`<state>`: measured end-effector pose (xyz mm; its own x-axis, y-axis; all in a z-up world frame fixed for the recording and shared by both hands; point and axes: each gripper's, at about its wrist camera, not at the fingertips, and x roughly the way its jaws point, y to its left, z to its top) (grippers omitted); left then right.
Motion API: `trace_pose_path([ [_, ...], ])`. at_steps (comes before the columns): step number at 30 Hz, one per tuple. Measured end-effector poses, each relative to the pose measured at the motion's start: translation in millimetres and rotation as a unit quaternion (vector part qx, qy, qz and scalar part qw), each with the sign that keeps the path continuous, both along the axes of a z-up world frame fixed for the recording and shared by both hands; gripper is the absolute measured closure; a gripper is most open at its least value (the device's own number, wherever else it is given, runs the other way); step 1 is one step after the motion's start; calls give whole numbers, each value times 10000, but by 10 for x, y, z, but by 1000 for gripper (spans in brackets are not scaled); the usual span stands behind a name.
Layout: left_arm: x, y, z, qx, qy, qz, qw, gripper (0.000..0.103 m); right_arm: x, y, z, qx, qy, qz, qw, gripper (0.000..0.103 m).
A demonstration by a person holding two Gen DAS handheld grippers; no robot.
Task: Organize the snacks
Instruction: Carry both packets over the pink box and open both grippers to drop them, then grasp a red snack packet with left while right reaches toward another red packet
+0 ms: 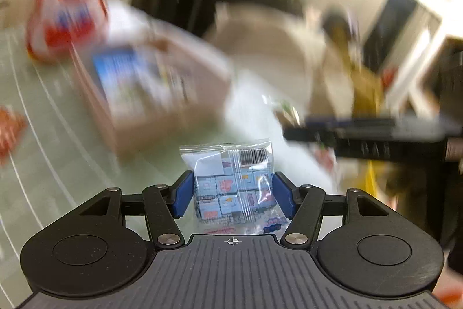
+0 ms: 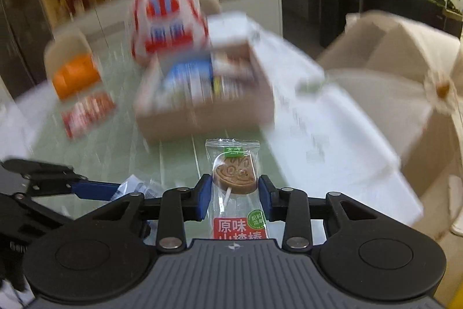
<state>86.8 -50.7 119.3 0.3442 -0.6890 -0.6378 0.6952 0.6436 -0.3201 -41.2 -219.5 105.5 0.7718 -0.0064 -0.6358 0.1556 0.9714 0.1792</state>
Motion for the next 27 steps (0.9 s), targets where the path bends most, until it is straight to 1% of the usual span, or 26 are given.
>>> trace_pose_path([
  [2,305,-22,255,-252,-332,308,9987,38,259,-122,262,61,-229,36,9997,68],
  [3,555,-80,342,-261,-345,408,9982,38,434,-189,364,136,-276,57,9995,68],
  [5,1027,-159,357,-383,-108,536,9978,38,887,-332,500,316,-326,189,9988,68],
  [6,1284,-202,308,-385,29,648,9971,38,1079,-384,514,316,-347,239,9986,68],
  [8,1660,-277,154,-257,297,842,9957,38,1553,-471,436,284,-218,245,9991,68],
  [9,1822,-314,35,-202,460,889,9948,38,1745,-512,359,368,-96,297,9988,67],
  [10,1948,-351,-83,-139,576,944,9938,38,1905,-558,269,529,41,404,9978,63],
  [11,2031,-375,-174,-56,639,1019,9927,38,2057,-618,167,731,205,416,9962,63],
  [13,2114,-360,-328,98,769,1133,9905,39,2175,-717,27,1026,359,230,9938,61],
  [15,2118,-261,-374,-35,866,1101,9901,39,2156,-705,-20,1018,315,262,9940,56],
  [16,2117,-212,-364,-50,854,1078,9905,39,2127,-683,-27,905,272,246,9952,49],
  [17,2117,-170,-356,-27,790,1067,9911,39,2094,-646,-30,720,244,195,9969,46],
  [19,2069,-11,-270,-91,523,1134,9921,39,2063,-531,-27,356,271,134,9989,46],
  [21,2083,251,-182,-190,391,1326,9902,39,2019,-350,12,-65,256,179,9995,46],
  [22,2111,430,-145,-179,359,1490,9880,39,1994,-249,30,-249,228,230,9992,45],
  [24,2217,850,-130,-62,353,1872,9817,39,1953,79,60,-816,112,392,9958,40],
  [26,2332,1270,-177,29,393,2251,9735,39,1910,441,93,-1280,-61,661,9896,34],
  [27,2392,1513,-234,62,442,2447,9686,39,1883,631,102,-1406,-137,793,9868,33],
])
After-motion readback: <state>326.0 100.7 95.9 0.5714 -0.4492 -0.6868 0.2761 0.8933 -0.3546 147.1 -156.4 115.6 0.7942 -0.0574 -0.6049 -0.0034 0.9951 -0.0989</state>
